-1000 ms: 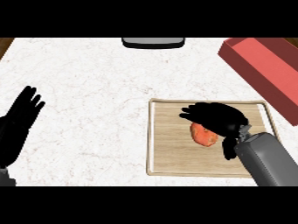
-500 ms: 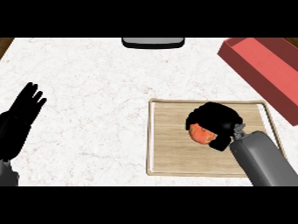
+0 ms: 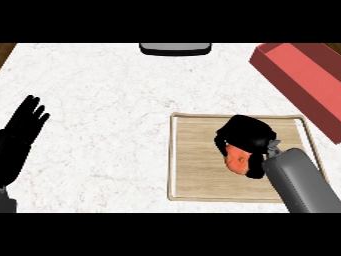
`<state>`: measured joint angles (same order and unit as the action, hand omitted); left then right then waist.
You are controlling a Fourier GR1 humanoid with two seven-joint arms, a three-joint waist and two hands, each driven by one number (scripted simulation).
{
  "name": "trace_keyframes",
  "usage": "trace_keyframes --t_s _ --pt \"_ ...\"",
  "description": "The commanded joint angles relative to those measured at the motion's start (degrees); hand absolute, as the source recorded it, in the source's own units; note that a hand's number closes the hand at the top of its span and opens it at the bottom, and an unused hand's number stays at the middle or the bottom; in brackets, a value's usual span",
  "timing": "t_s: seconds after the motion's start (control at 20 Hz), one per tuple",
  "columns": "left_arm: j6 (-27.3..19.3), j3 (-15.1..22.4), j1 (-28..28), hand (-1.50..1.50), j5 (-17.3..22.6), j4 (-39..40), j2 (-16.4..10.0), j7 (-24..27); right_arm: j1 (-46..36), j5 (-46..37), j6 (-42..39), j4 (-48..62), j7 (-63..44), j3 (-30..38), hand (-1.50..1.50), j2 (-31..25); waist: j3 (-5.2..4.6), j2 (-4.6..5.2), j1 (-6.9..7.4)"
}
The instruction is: Pick the squash from the tray and place it in the cardboard box
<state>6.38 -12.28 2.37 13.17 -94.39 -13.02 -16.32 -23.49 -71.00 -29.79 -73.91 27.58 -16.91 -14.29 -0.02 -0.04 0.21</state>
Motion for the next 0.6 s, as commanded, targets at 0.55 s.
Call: trace_keyframes --t_s 0.55 --pt "-0.99 1.12 2.17 0.00 -1.27 0.56 1.35 0.17 -17.49 -2.43 11.42 20.50 -37.22 24.95 1.50 9.01 0.06 0.68 1.51"
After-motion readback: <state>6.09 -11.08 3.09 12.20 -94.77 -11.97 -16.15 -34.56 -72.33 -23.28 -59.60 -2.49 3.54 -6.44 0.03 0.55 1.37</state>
